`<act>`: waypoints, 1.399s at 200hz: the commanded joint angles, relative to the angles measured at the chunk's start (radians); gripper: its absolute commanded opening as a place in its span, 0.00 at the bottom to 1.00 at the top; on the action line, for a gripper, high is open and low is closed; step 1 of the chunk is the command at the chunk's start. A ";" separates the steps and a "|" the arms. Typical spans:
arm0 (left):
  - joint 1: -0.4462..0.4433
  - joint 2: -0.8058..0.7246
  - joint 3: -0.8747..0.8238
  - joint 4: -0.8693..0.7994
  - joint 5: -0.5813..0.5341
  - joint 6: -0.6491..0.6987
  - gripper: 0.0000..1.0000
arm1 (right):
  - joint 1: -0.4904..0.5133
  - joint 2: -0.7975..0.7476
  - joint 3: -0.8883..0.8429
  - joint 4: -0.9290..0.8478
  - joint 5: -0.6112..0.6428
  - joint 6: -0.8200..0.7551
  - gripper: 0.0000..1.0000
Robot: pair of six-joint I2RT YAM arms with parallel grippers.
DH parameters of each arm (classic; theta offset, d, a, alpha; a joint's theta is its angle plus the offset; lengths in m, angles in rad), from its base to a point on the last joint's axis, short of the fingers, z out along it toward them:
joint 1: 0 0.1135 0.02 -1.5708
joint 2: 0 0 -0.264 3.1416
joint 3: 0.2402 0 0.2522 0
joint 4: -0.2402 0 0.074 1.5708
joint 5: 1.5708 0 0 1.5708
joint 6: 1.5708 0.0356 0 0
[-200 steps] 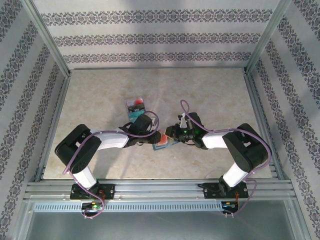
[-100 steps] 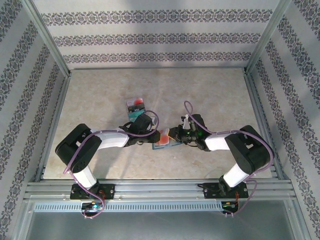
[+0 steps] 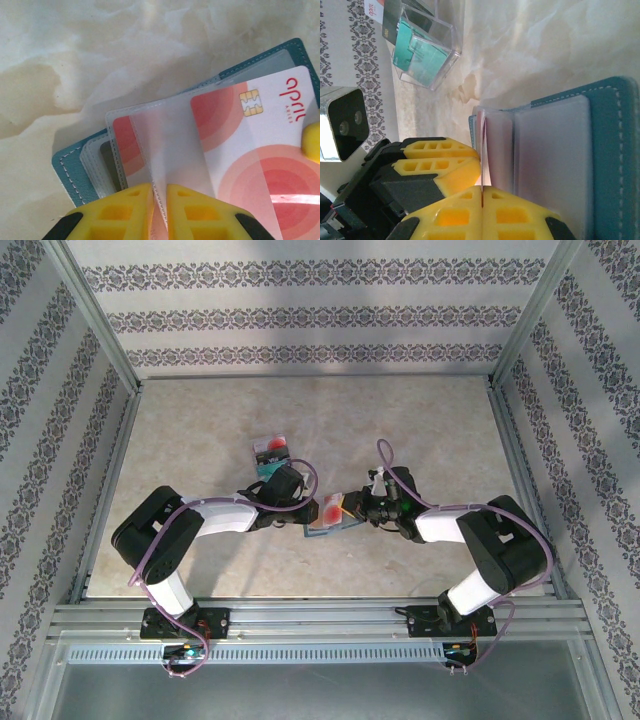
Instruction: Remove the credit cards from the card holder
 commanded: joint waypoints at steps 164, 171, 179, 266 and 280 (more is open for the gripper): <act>0.041 -0.257 0.093 -0.252 0.093 0.236 0.67 | -0.016 -0.307 0.126 -0.473 -0.022 -0.367 0.00; 0.043 -0.268 0.107 -0.269 0.118 0.274 0.68 | -0.016 -0.319 0.136 -0.485 -0.040 -0.387 0.00; 0.046 -0.282 0.119 -0.289 0.140 0.315 0.69 | -0.013 -0.332 0.148 -0.501 -0.058 -0.410 0.00; 0.177 -0.303 0.218 -0.353 0.563 0.524 0.70 | 0.018 -0.414 0.211 -0.593 -0.261 -0.583 0.00; 0.177 -0.303 0.226 -0.377 0.622 0.561 0.70 | 0.025 -0.419 0.211 -0.586 -0.286 -0.587 0.00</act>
